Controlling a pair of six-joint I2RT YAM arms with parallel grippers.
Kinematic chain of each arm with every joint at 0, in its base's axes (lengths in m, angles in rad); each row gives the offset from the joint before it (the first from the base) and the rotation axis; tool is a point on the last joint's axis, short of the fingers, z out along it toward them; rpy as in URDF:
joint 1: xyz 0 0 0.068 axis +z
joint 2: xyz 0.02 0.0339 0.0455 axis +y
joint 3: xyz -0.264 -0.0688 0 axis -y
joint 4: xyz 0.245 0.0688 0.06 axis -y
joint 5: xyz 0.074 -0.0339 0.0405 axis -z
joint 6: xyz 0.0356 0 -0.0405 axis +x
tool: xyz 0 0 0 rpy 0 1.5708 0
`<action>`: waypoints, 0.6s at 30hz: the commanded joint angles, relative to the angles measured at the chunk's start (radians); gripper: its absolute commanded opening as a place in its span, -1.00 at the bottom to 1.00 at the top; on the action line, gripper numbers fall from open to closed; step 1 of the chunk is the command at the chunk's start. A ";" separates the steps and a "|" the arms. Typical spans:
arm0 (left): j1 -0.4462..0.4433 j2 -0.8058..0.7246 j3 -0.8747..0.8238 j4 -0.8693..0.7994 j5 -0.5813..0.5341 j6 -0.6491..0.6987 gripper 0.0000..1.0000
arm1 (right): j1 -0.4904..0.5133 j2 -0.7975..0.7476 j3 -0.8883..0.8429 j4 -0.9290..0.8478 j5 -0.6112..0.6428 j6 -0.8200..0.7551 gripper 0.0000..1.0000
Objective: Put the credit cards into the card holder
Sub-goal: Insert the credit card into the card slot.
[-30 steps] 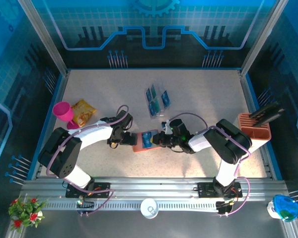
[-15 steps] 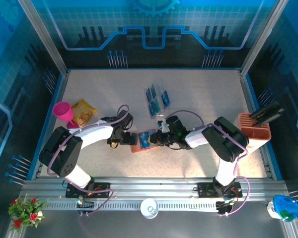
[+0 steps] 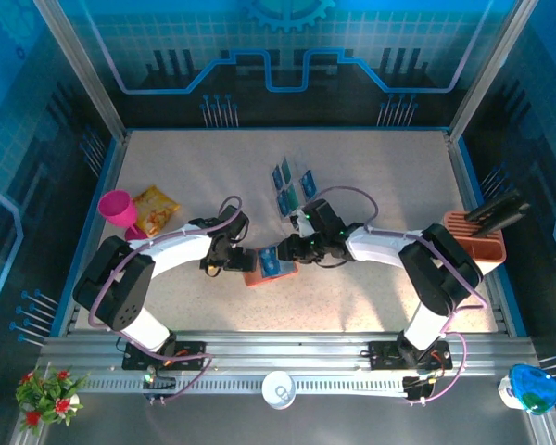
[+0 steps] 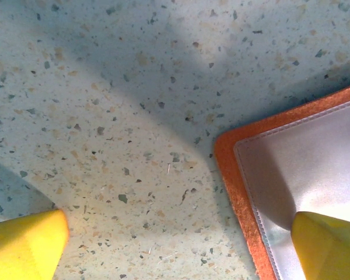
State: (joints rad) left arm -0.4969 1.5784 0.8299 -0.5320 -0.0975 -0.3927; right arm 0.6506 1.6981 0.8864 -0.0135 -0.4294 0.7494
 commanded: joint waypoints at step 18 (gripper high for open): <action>-0.006 0.037 0.024 0.023 0.037 0.014 0.99 | 0.095 0.216 0.239 -0.242 0.107 -0.092 -0.82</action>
State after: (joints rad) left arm -0.4969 1.5890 0.8413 -0.5419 -0.0975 -0.3927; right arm 0.7170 1.8858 1.0904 -0.2180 -0.3321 0.6712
